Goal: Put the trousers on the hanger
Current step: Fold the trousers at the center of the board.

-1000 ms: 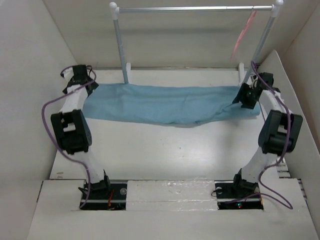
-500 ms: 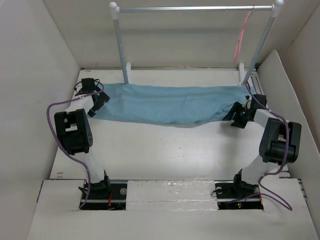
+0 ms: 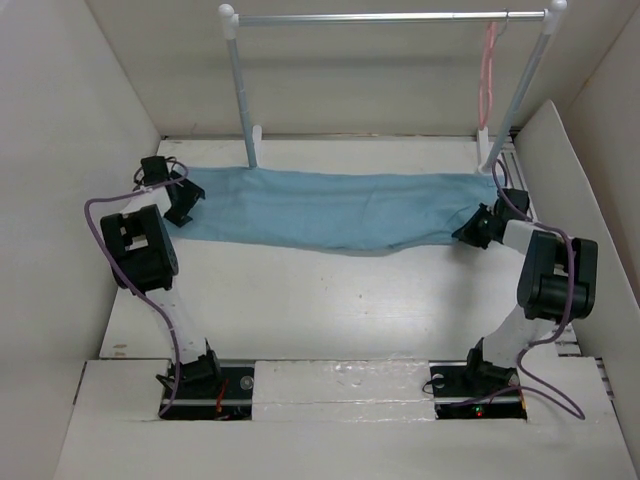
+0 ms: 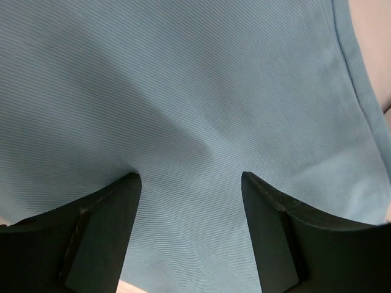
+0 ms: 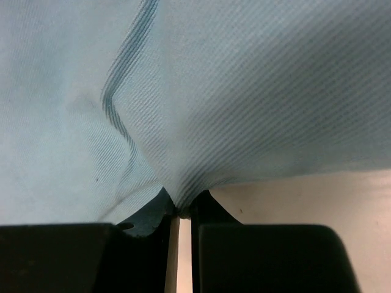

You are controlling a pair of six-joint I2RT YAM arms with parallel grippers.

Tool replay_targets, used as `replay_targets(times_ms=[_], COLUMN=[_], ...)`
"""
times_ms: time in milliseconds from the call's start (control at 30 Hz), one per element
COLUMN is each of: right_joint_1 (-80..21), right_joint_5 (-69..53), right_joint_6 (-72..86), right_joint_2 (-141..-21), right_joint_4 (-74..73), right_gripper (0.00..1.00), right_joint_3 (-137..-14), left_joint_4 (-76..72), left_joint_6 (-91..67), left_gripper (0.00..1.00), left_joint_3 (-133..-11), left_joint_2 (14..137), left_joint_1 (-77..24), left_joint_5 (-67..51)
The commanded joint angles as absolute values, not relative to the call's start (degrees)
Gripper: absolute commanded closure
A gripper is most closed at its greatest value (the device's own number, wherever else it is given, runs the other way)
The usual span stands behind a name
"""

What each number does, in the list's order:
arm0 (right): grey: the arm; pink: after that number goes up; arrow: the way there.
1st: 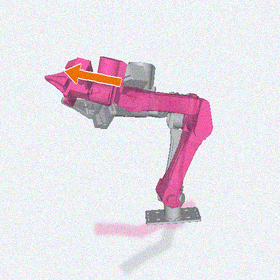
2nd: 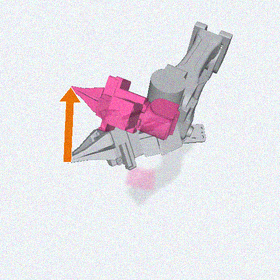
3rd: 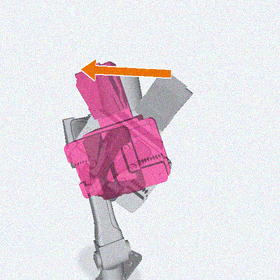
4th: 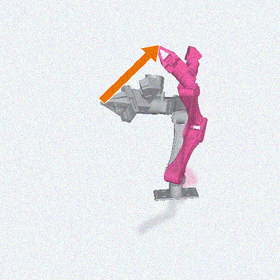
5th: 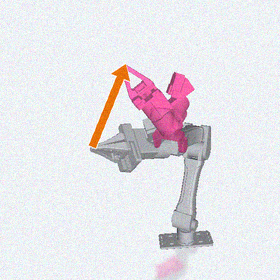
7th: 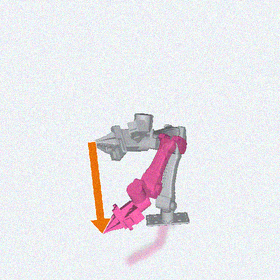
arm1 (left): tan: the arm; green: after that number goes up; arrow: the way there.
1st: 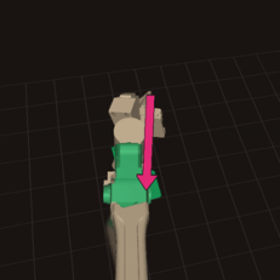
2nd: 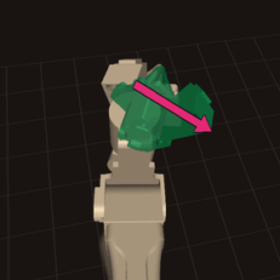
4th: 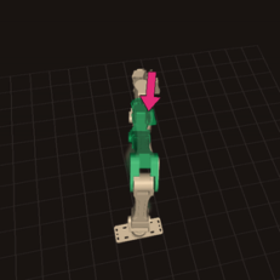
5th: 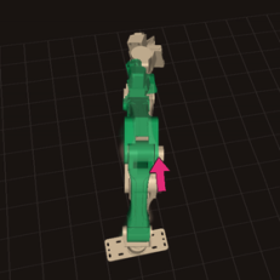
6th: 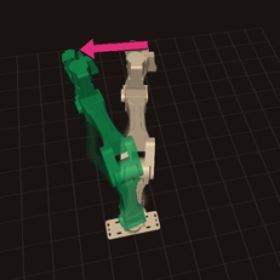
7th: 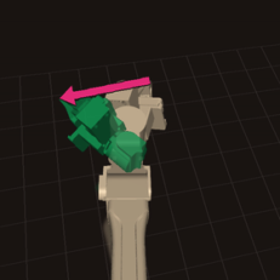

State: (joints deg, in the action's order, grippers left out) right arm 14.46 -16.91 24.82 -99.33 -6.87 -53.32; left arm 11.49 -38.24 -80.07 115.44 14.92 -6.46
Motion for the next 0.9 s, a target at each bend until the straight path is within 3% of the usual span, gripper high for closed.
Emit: replay_targets(times_ms=[0, 367, 400, 467, 500, 567, 700, 767, 867], right_joint_1=[16.3, 25.4, 26.1, 26.7, 27.2, 27.2, 31.8, 36.9, 43.2], right_joint_5=[-14.5, -20.6, -21.7, -23.8, -24.6, -23.7, -20.5, -20.0, -20.9], right_joint_6=[23.1, 12.8, 11.9, 11.2, 9.7, 7.7, 6.4, 7.6, 9.1], right_joint_2=[-92.4, -71.3, -69.5, -65.9, -65.2, -65.3, -61.9, -61.3, -64.4], right_joint_4=[-8.3, -18.9, -20.8, -21.1, -26.9, -29.9, -34.9, -34.3, -32.8], right_gripper=[1.0, 1.0, 0.89, 0.57, 0.36, 0.32, 0.29, 0.28, 0.28], right_joint_3=[-48.2, -30.2, -29.6, -29.4, -32.4, -37.1, -41.3, -40.3, -38.9], left_joint_4=[18.2, 20.1, 20.2, 20.0, 19.7, 20.6, 22.4, 18.0, 14.2], left_joint_6=[-37.4, -36.3, -36.2, -36.2, -37.3, -38.6, -38.4, -36.4, -37.7], left_gripper=[0.33, 0.32, 0.31, 0.31, 0.31, 0.31, 0.32, 0.42, 0.84], left_joint_3=[-75.2, -55.5, -54.5, -52.9, -52.7, -54.6, -61.4, -61.4, -59.7], left_joint_2=[114.7, 100.6, 99.4, 94.4, 90.5, 88.2, 82.8, 78.2, 75.9], left_joint_1=[21.3, 28.7, 28.7, 28.1, 26.0, 24.2, 4.8, -2.2, -11.7], left_joint_5=[-4.0, 7.3, 8.1, 7.2, 4.7, 2.8, 6.4, 6.8, 2.6])
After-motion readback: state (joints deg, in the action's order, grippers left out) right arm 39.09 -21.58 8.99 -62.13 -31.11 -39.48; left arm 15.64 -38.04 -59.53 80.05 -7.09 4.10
